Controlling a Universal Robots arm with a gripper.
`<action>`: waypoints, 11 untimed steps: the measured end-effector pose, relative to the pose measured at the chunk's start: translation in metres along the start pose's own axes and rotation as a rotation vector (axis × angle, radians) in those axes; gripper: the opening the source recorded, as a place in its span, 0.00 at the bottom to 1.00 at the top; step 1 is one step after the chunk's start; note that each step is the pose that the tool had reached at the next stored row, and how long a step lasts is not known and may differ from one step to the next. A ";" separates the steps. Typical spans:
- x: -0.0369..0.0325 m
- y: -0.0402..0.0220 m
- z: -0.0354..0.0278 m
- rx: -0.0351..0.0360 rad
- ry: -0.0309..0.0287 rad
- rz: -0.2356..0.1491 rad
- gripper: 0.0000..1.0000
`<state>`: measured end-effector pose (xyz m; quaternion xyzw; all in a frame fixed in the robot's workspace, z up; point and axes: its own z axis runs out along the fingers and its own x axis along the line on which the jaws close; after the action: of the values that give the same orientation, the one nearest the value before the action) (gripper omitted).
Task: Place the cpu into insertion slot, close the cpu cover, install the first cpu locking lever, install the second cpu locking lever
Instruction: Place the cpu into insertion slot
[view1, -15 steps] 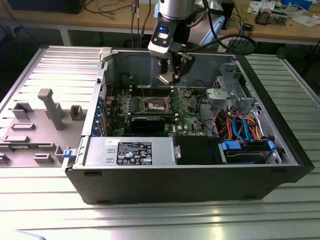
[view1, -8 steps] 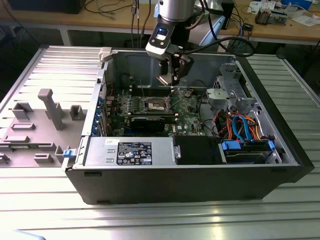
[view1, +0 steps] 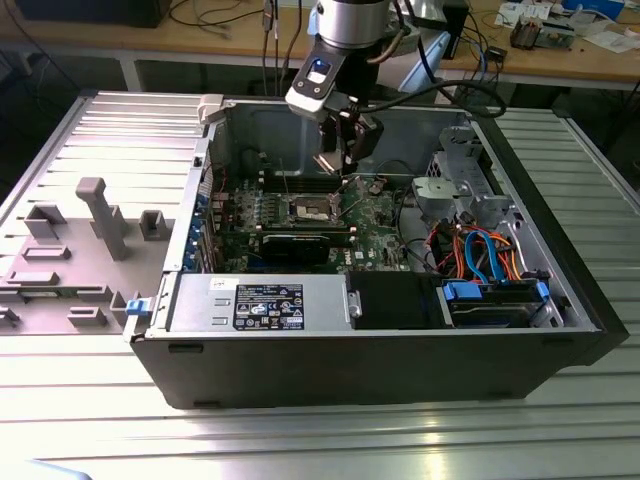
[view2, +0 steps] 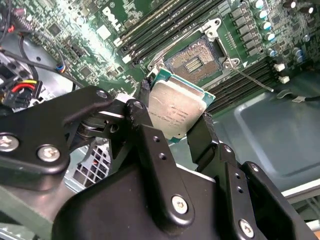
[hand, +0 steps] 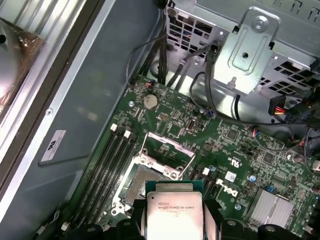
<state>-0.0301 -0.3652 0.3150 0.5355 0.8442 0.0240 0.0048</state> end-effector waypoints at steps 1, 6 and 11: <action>0.0000 -0.0001 0.0008 0.0028 0.0008 0.016 0.55; -0.0001 -0.0002 0.0059 0.0105 0.0015 0.094 0.55; -0.0002 -0.0005 0.0111 0.0229 0.0044 0.168 0.55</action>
<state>-0.0301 -0.3652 0.3039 0.6045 0.7964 0.0158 -0.0053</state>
